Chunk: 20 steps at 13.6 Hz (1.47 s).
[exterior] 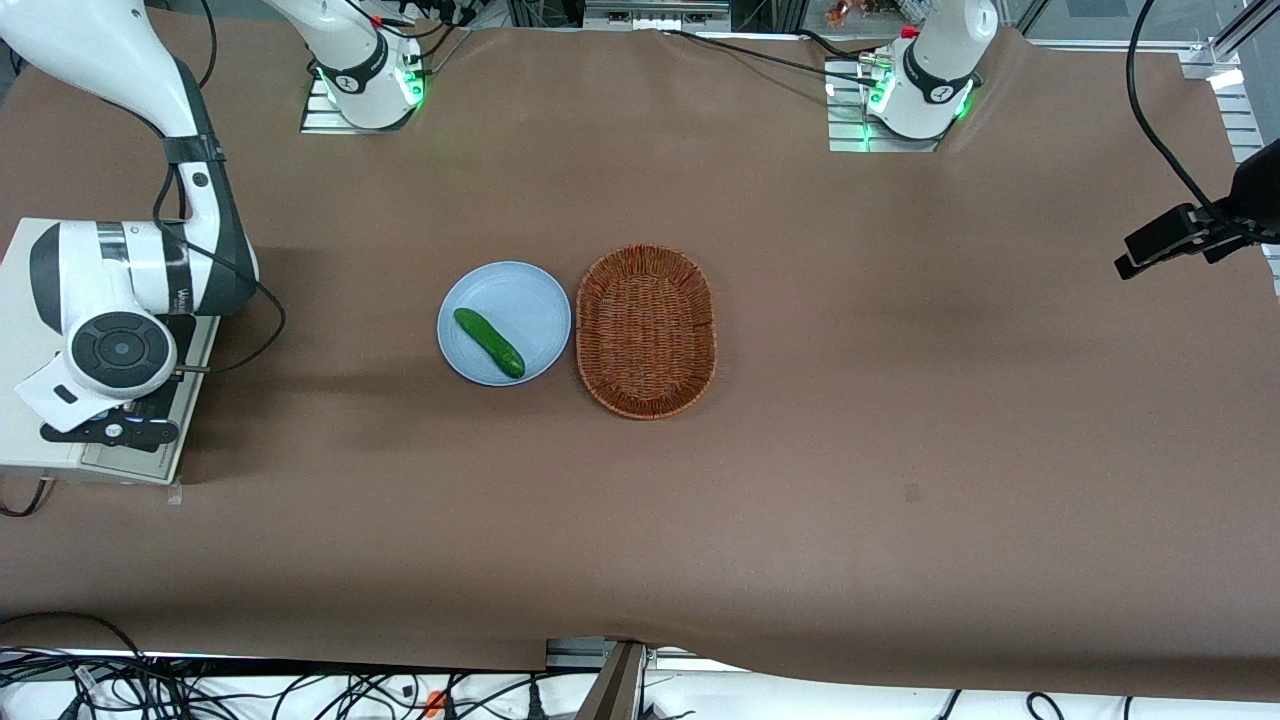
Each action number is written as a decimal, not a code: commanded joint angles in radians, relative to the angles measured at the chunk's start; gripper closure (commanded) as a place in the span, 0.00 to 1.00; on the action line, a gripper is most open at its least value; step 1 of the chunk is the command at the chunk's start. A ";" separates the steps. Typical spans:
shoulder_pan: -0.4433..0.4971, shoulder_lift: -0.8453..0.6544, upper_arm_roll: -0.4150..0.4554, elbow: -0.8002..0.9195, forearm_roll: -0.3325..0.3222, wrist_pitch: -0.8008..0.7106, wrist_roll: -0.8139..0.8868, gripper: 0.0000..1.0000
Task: Open oven door with right arm only
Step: 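Grip the silver door handle with the right gripper and pull outward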
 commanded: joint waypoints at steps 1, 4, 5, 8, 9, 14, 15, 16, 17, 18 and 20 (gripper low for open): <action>-0.002 -0.001 -0.004 -0.026 -0.024 0.020 0.044 1.00; -0.003 0.002 -0.004 -0.040 -0.024 0.023 0.050 1.00; -0.003 0.002 -0.004 -0.045 -0.022 0.023 0.050 1.00; -0.016 0.012 -0.004 -0.056 -0.016 0.031 0.055 1.00; -0.014 0.013 -0.002 -0.059 -0.013 0.030 0.070 1.00; -0.006 0.019 0.008 -0.071 0.034 0.042 0.101 1.00; -0.003 0.024 0.008 -0.071 0.068 0.049 0.099 1.00; -0.003 0.033 0.008 -0.069 0.082 0.056 0.101 1.00; -0.003 0.036 0.008 -0.069 0.083 0.059 0.101 1.00; -0.002 0.044 0.008 -0.069 0.085 0.065 0.101 1.00; 0.000 0.045 0.021 -0.068 0.123 0.068 0.101 1.00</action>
